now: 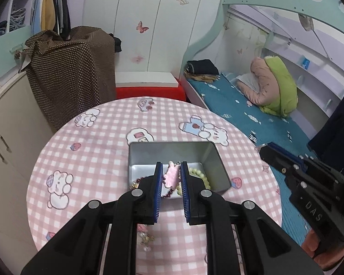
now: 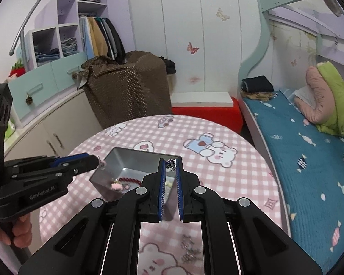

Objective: Organize jewelry
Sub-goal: 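Carry the chain and pink charm into the tin and open both grippers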

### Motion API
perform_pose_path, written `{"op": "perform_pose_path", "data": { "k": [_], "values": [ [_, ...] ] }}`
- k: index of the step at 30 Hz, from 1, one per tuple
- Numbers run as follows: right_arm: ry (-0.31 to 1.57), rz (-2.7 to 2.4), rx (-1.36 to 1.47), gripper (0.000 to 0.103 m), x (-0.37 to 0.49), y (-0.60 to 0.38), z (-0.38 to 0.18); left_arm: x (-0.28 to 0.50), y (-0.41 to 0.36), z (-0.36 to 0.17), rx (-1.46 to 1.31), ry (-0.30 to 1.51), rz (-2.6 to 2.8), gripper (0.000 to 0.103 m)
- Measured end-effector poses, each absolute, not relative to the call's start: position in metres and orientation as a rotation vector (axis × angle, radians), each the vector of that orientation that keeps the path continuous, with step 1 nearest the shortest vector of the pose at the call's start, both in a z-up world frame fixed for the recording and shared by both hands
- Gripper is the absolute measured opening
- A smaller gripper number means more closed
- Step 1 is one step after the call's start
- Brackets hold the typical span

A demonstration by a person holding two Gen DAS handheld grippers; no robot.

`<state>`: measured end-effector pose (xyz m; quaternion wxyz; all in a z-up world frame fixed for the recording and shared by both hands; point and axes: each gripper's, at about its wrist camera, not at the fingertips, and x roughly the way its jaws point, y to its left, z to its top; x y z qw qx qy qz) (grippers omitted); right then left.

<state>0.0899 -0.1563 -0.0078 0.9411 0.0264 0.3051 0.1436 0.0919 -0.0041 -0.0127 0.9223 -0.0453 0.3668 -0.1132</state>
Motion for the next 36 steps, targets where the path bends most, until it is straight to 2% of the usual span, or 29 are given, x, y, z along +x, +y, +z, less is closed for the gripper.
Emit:
{"op": "perform_pose_path", "data": {
  "k": [13, 17, 18, 19, 20, 21, 22, 36],
  "values": [
    [0.691, 0.379, 0.041, 0.01, 0.128, -0.13, -0.025, 0.123, 0.005, -0.018, -0.091, 0.786, -0.256, 0.014],
    [0.69, 0.338, 0.019, 0.013, 0.134, -0.128, -0.023, 0.127, 0.006, -0.016, -0.074, 0.774, -0.275, 0.015],
    [0.693, 0.324, 0.016, 0.016, 0.136, -0.13, -0.022, 0.129, 0.006, -0.015, -0.072, 0.776, -0.274, 0.015],
    [0.694, 0.311, 0.02, 0.034, 0.138, -0.133, -0.021, 0.129, 0.007, -0.015, -0.069, 0.778, -0.268, 0.018],
    [0.691, 0.293, 0.024, 0.071, 0.139, -0.136, -0.019, 0.13, 0.008, -0.015, -0.065, 0.778, -0.259, 0.03],
    [0.68, 0.276, 0.028, 0.081, 0.138, -0.139, -0.017, 0.131, 0.009, -0.015, -0.064, 0.776, -0.254, 0.037],
    [0.655, 0.262, 0.03, 0.082, 0.137, -0.142, -0.015, 0.131, 0.01, -0.015, -0.064, 0.771, -0.25, 0.044],
    [0.688, 0.216, 0.032, 0.082, 0.139, -0.155, -0.02, 0.13, 0.018, -0.022, -0.082, 0.803, -0.222, 0.045]
  ]
}}
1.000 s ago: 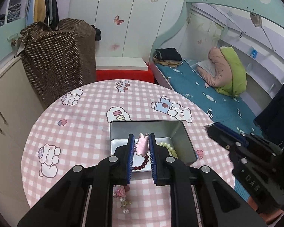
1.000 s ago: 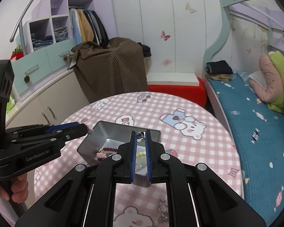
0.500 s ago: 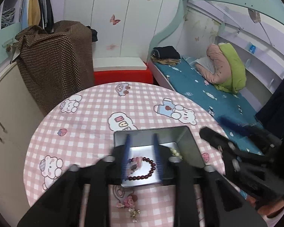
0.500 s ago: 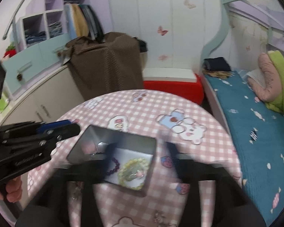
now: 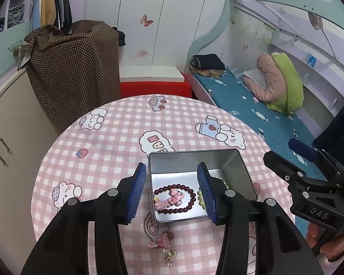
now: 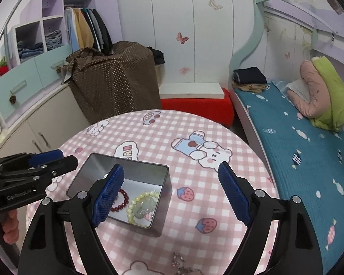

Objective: Organize jewelry
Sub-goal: 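Carry the chain and pink charm into the tin and open both grippers, then move the right gripper to the silver chain while the left grasps a pearl earring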

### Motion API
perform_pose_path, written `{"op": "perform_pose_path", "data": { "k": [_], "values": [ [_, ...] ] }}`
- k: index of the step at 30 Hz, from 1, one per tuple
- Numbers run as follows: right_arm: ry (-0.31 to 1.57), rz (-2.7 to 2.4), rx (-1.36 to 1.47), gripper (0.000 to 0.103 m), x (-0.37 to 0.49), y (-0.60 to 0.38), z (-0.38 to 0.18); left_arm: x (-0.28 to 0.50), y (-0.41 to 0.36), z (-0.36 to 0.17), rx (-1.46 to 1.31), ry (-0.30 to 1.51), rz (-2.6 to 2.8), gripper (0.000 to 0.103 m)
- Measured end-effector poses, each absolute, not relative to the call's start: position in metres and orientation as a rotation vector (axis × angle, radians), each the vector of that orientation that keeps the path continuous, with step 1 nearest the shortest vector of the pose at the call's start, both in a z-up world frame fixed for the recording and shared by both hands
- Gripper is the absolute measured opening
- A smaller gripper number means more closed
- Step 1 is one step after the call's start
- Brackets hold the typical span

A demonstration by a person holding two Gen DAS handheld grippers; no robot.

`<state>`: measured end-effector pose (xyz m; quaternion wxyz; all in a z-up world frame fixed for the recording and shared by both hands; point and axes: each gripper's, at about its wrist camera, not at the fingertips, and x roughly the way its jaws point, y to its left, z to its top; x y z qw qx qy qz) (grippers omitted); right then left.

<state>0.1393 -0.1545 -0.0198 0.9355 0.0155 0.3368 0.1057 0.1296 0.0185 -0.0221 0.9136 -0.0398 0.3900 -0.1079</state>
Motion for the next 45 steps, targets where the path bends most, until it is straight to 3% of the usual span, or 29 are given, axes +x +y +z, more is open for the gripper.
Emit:
{"op": "perform_pose_path", "data": {
  "k": [17, 32, 45],
  "values": [
    [0.722, 0.159, 0.039, 0.082, 0.112, -0.172, -0.028, 0.102, 0.031, -0.036, -0.094, 0.851, -0.188, 0.045],
    [0.937, 0.049, 0.11, 0.083, 0.085, -0.201, -0.099, 0.06, 0.053, -0.079, -0.118, 0.953, -0.134, 0.065],
    [0.926, 0.082, 0.018, 0.083, 0.058, -0.174, -0.128, 0.038, 0.047, -0.108, -0.161, 0.995, -0.135, 0.066]
  ]
}}
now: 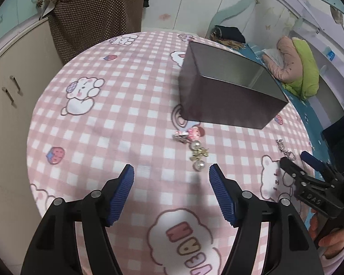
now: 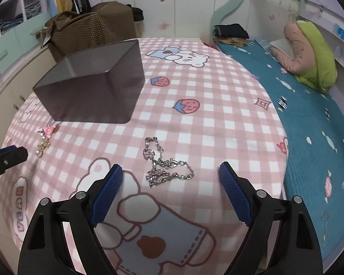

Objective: Organize jewelry
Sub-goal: 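Move the right gripper to the silver chain while the left grasps a pearl earring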

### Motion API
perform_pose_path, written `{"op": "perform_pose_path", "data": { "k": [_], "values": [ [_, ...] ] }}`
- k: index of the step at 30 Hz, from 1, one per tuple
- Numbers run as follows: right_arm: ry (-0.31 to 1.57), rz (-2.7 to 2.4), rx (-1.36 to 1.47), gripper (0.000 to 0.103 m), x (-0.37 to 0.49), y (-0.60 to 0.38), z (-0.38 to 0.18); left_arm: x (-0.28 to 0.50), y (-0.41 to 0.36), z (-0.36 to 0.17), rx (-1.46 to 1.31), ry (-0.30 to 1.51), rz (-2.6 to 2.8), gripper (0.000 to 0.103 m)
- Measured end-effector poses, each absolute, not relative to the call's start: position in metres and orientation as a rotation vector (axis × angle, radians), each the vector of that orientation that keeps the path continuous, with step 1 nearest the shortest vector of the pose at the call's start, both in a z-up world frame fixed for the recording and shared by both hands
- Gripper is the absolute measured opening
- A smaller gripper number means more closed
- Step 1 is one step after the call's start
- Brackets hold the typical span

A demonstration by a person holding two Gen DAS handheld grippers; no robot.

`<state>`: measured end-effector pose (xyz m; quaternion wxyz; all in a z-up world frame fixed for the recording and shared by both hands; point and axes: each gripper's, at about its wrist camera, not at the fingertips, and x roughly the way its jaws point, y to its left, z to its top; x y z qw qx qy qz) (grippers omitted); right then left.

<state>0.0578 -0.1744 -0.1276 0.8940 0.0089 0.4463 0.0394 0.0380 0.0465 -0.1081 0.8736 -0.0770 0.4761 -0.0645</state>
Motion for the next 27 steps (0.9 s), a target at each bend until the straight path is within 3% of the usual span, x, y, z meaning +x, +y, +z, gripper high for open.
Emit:
{"op": "perform_pose_path", "data": {
  "k": [4, 9, 11, 12, 15, 16, 17, 19, 26, 27],
  "values": [
    [0.903, 0.075, 0.001, 0.082, 0.053, -0.172, -0.129, 0.04, 0.034, -0.108, -0.135, 0.972, -0.158, 0.066],
    [0.876, 0.084, 0.0, 0.07, 0.049, -0.174, -0.127, 0.045, 0.023, -0.115, -0.111, 0.972, -0.15, 0.058],
    [0.867, 0.088, 0.002, 0.062, 0.05, -0.174, -0.127, 0.046, 0.02, -0.116, -0.082, 0.962, -0.13, 0.045],
    [0.862, 0.101, 0.0, 0.058, 0.049, -0.173, -0.127, 0.047, 0.02, -0.116, -0.077, 0.957, -0.127, 0.043],
    [0.848, 0.134, -0.002, 0.04, 0.048, -0.169, -0.127, 0.049, 0.02, -0.117, -0.062, 0.948, -0.122, 0.021],
    [0.844, 0.142, 0.0, 0.03, 0.047, -0.168, -0.126, 0.049, 0.02, -0.117, -0.054, 0.947, -0.12, 0.011],
    [0.842, 0.143, 0.011, 0.02, 0.047, -0.168, -0.126, 0.05, 0.021, -0.118, -0.046, 0.948, -0.123, 0.009],
    [0.843, 0.14, 0.033, 0.014, 0.048, -0.169, -0.126, 0.05, 0.024, -0.117, -0.061, 0.959, -0.143, 0.009],
    [0.838, 0.126, 0.098, 0.01, 0.051, -0.178, -0.123, 0.047, 0.03, -0.114, -0.071, 0.964, -0.159, 0.009],
    [0.83, 0.118, 0.103, 0.003, 0.051, -0.179, -0.121, 0.047, 0.03, -0.113, -0.072, 0.964, -0.16, 0.009]
  ]
}}
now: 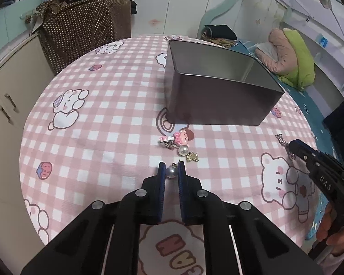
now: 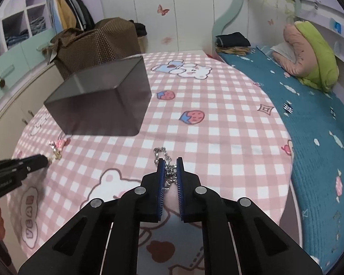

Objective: Organize jewelry
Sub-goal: 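Move the right gripper to the silver chain while the left grasps a pearl earring, then carry the silver chain and pearl earring into the tin and open both grippers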

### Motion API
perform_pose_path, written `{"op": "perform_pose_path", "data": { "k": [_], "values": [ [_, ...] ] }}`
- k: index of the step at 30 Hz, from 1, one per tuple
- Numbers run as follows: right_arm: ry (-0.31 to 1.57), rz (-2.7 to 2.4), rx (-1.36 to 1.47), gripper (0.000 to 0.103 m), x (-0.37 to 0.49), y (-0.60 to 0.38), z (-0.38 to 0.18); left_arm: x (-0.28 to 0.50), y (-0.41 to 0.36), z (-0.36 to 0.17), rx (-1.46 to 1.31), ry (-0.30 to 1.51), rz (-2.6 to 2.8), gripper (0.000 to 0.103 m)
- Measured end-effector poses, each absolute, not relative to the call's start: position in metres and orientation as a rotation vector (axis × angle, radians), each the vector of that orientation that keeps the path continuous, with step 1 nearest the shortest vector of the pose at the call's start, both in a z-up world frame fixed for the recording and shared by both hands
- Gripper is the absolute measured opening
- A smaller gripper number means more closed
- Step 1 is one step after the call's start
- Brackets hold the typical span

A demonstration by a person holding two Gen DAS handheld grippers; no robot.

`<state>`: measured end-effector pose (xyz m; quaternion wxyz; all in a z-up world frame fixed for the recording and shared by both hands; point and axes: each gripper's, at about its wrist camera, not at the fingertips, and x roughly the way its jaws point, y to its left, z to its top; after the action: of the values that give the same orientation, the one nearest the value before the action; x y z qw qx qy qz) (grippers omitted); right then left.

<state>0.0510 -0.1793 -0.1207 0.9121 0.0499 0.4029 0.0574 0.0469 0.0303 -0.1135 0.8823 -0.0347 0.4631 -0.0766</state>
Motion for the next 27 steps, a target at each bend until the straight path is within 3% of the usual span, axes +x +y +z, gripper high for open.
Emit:
{"op": "perform_pose_path", "data": {
  "k": [27],
  "values": [
    [0.662, 0.085, 0.145, 0.004, 0.059, -0.198, -0.051, 0.056, 0.052, -0.061, -0.145, 0.855, -0.206, 0.009]
  ]
}}
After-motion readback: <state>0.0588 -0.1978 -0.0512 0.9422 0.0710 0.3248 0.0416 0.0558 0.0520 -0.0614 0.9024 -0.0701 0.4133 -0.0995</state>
